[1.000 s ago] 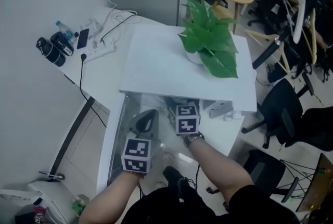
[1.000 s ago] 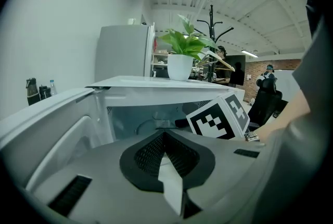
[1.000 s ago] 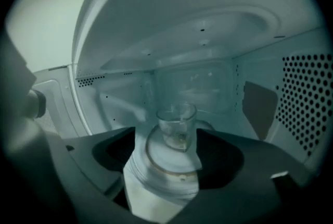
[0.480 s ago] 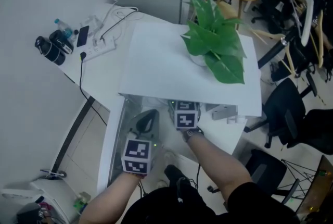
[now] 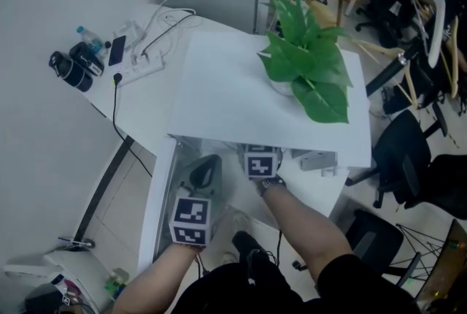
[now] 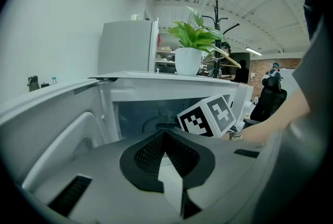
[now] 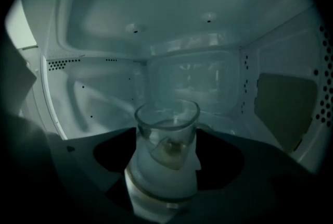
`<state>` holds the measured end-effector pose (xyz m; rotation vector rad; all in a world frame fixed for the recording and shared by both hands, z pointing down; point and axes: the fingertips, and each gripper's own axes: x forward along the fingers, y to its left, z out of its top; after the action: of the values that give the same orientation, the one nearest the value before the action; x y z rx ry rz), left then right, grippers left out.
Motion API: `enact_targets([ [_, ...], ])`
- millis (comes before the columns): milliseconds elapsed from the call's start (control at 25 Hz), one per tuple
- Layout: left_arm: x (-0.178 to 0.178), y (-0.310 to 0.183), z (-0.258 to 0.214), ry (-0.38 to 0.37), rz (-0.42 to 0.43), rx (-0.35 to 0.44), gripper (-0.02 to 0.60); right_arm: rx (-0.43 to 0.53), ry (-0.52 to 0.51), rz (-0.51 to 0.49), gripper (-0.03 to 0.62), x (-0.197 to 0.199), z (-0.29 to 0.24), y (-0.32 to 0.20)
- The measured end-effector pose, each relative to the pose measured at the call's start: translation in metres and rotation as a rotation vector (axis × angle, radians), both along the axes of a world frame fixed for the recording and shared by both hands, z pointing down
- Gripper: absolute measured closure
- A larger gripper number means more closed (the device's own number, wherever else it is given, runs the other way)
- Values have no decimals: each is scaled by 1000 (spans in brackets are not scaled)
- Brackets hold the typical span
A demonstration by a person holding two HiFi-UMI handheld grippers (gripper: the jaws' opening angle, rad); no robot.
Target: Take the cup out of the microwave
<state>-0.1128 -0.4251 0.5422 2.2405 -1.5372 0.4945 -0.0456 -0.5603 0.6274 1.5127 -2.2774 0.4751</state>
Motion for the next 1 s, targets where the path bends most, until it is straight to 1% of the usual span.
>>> enact_targets([
  [80, -1, 0, 0, 0, -2, -1, 584, 1, 5, -1, 247, 2, 0, 0],
  [120, -1, 0, 0, 0, -3, -1, 584, 0, 5, -2, 250, 2, -1, 0],
  [440, 6, 4, -1, 3, 12, 4, 584, -27, -10, -22, 253, 6, -2, 18],
  [600, 8, 9, -1, -1, 16, 4, 584, -46, -30, -17, 255, 15, 3, 29],
  [1000, 19, 29, -10, -6, 36, 22, 584, -39, -52, -28, 258, 25, -10, 60],
])
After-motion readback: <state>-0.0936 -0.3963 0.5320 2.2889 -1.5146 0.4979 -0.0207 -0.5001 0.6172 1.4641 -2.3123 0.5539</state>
